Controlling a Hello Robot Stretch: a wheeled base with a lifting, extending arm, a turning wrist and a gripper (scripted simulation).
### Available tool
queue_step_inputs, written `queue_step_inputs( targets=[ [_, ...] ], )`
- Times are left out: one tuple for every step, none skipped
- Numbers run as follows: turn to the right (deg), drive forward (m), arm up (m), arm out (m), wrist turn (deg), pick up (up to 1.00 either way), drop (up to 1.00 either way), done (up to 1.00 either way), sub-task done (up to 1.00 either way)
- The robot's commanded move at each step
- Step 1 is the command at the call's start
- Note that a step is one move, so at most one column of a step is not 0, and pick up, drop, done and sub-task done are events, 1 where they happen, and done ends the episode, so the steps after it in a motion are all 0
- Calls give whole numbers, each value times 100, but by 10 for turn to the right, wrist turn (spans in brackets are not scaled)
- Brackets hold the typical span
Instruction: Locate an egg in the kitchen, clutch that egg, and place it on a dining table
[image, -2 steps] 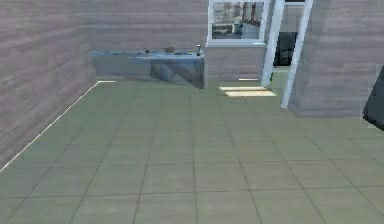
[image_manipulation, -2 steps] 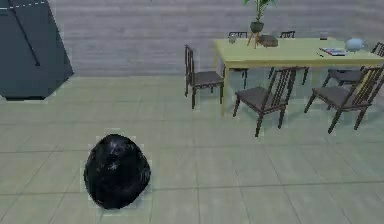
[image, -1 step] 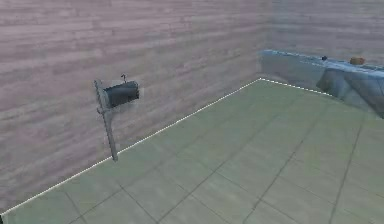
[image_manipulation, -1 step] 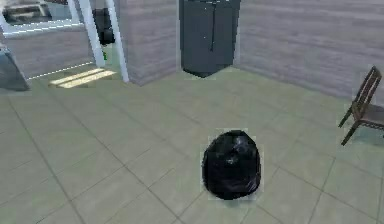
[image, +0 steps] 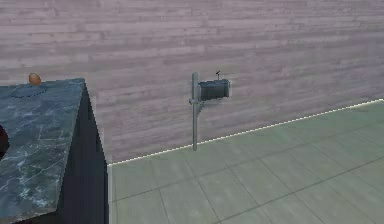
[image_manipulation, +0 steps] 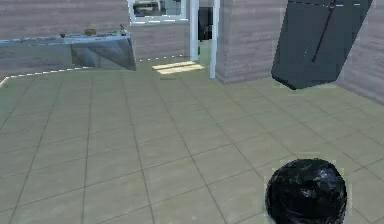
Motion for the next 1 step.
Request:
queue_step_inputs(
  targets=[
    [-30,0,0,0,0,0,0,0,0]
  ],
)
